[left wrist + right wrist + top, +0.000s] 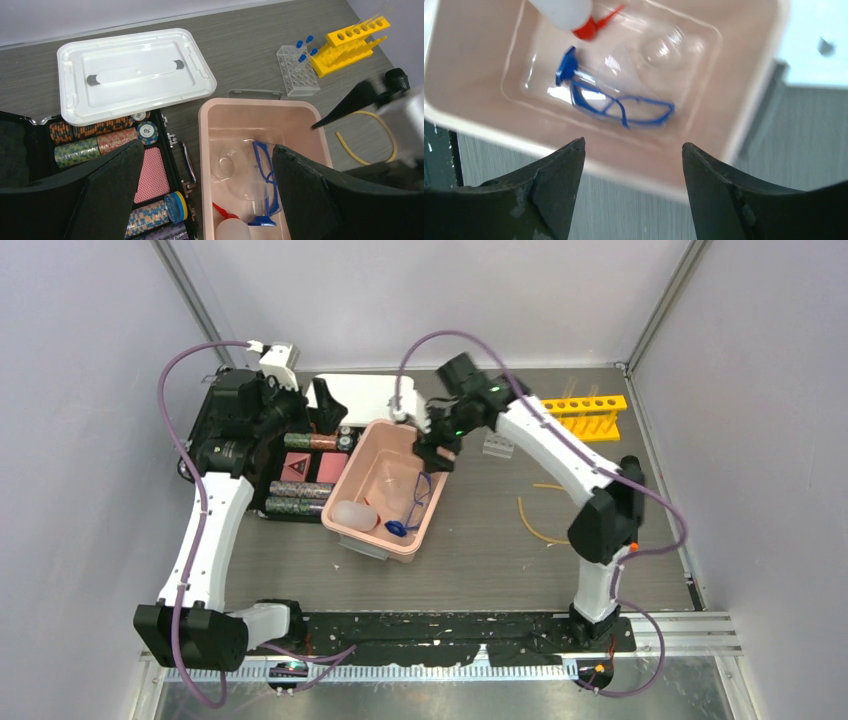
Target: Organize the chemistry lab equipment
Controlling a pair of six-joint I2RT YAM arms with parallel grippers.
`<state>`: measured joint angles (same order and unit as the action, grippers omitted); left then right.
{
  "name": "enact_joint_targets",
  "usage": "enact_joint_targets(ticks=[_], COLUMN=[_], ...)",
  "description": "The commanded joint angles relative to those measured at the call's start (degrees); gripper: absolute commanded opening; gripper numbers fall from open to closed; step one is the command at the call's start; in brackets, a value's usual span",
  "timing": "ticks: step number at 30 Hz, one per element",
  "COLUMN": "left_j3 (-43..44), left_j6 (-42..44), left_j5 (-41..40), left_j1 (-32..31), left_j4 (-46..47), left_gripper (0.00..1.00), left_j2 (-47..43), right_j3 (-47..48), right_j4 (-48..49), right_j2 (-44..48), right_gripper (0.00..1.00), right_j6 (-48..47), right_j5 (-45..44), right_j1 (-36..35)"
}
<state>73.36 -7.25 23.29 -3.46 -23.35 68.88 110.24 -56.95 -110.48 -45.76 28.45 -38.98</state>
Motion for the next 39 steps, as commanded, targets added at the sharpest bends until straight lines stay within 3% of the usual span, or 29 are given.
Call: enact_joint_targets(ticks=[1,7,13,22,28,30,33,36,39], left_j3=[1.95,2.57,3.99,3.60,3.74,3.57,3.23,3.51,3.70], left_j6=[0.02,-2.24,-2.08,-2.23,-2.33,-2.20,-2.53,-3.10,-3.21], left_j5=[2.61,4.65,5.39,5.07,4.34,4.00,3.64,3.78,3.89], left_j1=[0.30,0.21,0.04,0.00,0.01,0.03,0.01,0.04,0.03], left_j4=[2.62,4.22,3.41,3.05,3.26,3.28,3.48,3.65,3.75], left_gripper=[1.00,1.00,1.00,1.00,1.00,1.00,1.00,1.00,1.00], left_j2=[0.06,0.98,1.87,2.42,2.57,2.55,2.69,3.05,3.05], right_j3=[-4.53,-22.32,-32.35,-30.30,-30.11,-30.60,-31.17,-28.75,-24.55], right_j4=[-7.08,-8.63,0.41,6.18,4.90,4.97,5.91,3.51,-1.83], right_j2=[12.21,17.65,13.53,3.63,-1.18,-1.83,-2.99,-3.00,-0.36], right_gripper=[0.76,0.72,0.71,0.72,0.67,0.63,0.44,0.13,0.06], right_j6=[1.30,-8.69,-13.37,-13.78,-14.96,-14.90,-14.49,-13.12,-8.60], right_j5=[1.07,-4.87,-14.95,-19.30,-17.55,-17.02,-17.12,-15.33,-9.59], right_j1=[10.37,29.38,39.72,43.90,43.84,43.75,43.53,42.83,41.61])
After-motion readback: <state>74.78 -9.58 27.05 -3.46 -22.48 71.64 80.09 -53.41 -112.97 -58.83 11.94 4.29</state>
